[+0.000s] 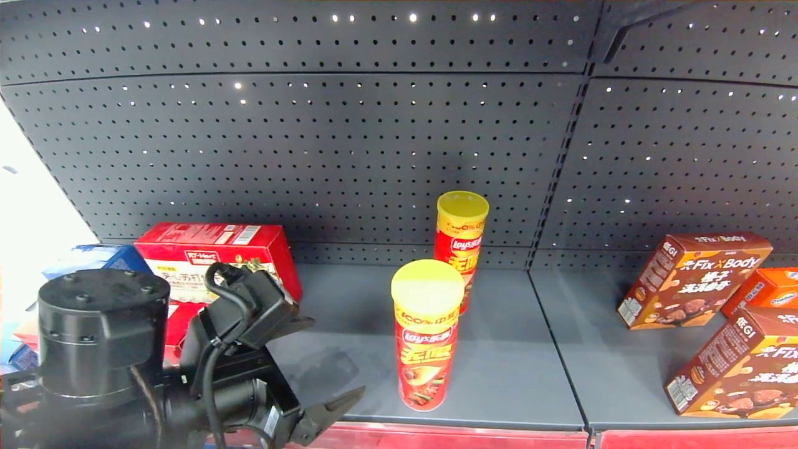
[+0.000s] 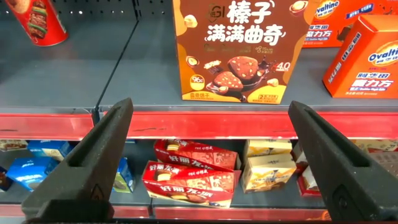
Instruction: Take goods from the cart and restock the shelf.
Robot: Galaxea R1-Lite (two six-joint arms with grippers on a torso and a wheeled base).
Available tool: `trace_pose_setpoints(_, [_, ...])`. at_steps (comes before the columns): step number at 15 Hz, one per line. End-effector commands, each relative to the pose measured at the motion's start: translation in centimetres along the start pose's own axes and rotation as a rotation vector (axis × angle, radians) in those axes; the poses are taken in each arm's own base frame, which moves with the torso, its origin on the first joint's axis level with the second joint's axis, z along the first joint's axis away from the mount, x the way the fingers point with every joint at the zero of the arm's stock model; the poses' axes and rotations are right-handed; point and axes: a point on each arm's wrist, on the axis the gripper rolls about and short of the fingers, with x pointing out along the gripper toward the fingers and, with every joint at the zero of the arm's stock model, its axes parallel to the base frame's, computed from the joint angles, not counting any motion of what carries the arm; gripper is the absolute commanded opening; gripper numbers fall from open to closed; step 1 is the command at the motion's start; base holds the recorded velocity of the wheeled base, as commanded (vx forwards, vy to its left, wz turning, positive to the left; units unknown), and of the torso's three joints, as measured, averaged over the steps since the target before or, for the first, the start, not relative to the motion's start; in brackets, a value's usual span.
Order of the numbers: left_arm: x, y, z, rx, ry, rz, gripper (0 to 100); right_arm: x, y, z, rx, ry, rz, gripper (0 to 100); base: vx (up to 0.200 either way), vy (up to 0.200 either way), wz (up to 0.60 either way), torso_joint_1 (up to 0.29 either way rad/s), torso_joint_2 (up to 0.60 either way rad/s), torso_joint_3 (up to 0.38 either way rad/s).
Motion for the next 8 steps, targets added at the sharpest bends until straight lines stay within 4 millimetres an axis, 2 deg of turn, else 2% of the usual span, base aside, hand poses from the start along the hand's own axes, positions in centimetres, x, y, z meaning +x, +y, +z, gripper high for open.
trace_pose_setpoints(1, [1.2,0.1,-0.7,-0.008,0.052,-0.007,100,0.0,0.0,0.0,0.000,0.002,0.000,100,0.000,0.000,0.00,0.000,0.00,0.000])
trace_pose_setpoints(8, [3.2,0.9,-0.5,-0.044,0.100,0.092,100,0.0,0.0,0.0,0.000,0.002,0.000,100,0.000,0.000,0.00,0.000,0.00,0.000])
